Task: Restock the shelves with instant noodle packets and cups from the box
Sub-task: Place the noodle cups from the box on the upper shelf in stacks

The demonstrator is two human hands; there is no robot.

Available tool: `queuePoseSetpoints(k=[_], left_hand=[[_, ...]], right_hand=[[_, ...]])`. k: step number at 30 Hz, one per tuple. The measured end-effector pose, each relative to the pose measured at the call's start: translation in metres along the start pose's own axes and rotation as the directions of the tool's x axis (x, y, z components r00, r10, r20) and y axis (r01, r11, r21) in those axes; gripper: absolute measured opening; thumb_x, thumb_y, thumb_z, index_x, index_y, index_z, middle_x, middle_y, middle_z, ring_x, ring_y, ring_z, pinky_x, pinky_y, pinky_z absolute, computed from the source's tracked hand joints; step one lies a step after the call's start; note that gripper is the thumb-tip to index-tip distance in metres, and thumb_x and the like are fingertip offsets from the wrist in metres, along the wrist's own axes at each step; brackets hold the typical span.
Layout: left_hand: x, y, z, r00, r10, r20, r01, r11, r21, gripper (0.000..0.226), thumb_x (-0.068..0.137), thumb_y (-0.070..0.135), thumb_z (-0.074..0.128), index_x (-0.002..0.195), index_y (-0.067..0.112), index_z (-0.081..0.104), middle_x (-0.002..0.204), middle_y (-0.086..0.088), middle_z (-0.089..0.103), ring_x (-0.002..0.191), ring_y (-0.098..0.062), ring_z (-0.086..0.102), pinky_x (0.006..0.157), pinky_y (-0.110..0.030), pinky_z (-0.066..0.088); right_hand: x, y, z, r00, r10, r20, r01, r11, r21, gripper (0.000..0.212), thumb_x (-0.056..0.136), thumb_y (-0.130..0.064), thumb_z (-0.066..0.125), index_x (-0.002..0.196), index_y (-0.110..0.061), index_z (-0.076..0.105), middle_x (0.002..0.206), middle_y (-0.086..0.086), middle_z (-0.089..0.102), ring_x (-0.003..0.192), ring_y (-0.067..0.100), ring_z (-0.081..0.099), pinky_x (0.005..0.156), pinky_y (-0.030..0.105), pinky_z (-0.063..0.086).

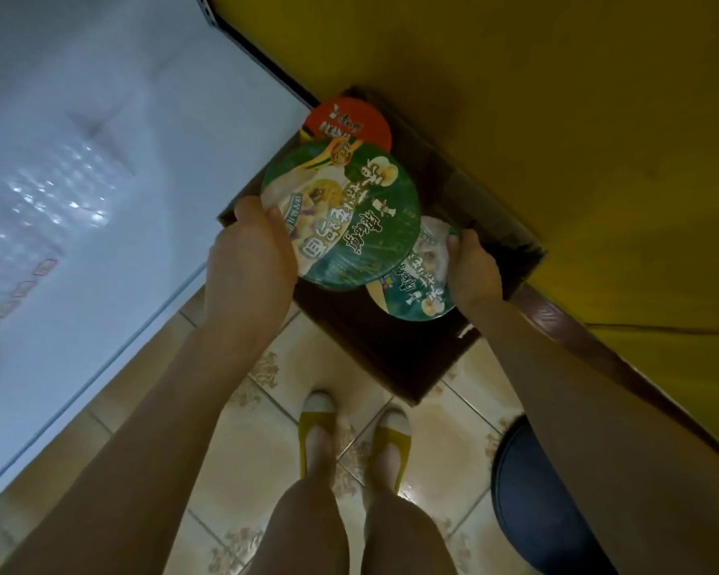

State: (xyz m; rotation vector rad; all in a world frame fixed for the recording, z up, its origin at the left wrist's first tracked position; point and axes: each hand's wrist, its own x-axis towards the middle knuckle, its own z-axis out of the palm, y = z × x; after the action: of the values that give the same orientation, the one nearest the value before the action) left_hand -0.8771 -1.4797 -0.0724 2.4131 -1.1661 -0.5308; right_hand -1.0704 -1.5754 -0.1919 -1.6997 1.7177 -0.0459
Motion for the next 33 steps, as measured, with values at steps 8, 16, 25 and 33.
queuePoseSetpoints(k=[8,16,25,33], left_hand=[[-0.018,0.091,-0.166,0.989,0.070,-0.132,-0.067,0.997,0.027,0.030,0.101,0.017,0.026,0.104,-0.001,0.050,0.096,-0.027,0.061,0.086,-0.037,0.058,0.063,-0.036,0.037],[-0.028,0.175,-0.343,0.952,0.132,-0.277,-0.122,0.991,0.056,0.024,0.096,0.011,0.031,0.094,-0.004,0.050,0.094,-0.029,0.063,0.087,-0.042,0.060,0.068,-0.039,0.045],[-0.065,0.245,-0.529,0.862,0.177,-0.475,-0.211,0.977,-0.020,0.028,0.091,0.012,0.031,0.074,0.002,0.051,0.067,-0.021,0.065,0.063,-0.032,0.065,0.063,-0.039,0.054],[-0.107,0.260,-0.647,0.817,0.101,-0.567,-0.252,0.948,-0.194,0.025,0.086,0.007,0.030,0.072,-0.001,0.050,0.069,-0.031,0.066,0.058,-0.032,0.068,0.060,-0.045,0.055]], right_hand=[[-0.105,-0.108,-0.136,0.977,-0.212,0.035,0.214,0.964,-0.156,0.037,0.102,-0.025,0.027,0.112,0.003,0.048,0.096,0.028,0.063,0.085,0.040,0.061,0.067,0.041,0.045],[-0.190,-0.220,-0.268,0.906,-0.392,0.158,0.422,0.858,-0.293,0.037,0.101,-0.031,0.026,0.094,-0.004,0.049,0.078,0.015,0.060,0.070,0.031,0.057,0.058,0.032,0.035],[-0.271,-0.337,-0.390,0.751,-0.627,0.206,0.660,0.714,-0.234,0.040,0.101,-0.032,0.030,0.064,-0.017,0.036,0.060,0.003,0.041,0.052,0.016,0.037,0.049,0.030,0.026],[-0.329,-0.428,-0.447,0.570,-0.806,0.161,0.815,0.529,-0.236,0.043,0.100,-0.034,0.030,0.065,-0.012,0.041,0.063,0.002,0.046,0.058,0.016,0.044,0.050,0.024,0.029]])
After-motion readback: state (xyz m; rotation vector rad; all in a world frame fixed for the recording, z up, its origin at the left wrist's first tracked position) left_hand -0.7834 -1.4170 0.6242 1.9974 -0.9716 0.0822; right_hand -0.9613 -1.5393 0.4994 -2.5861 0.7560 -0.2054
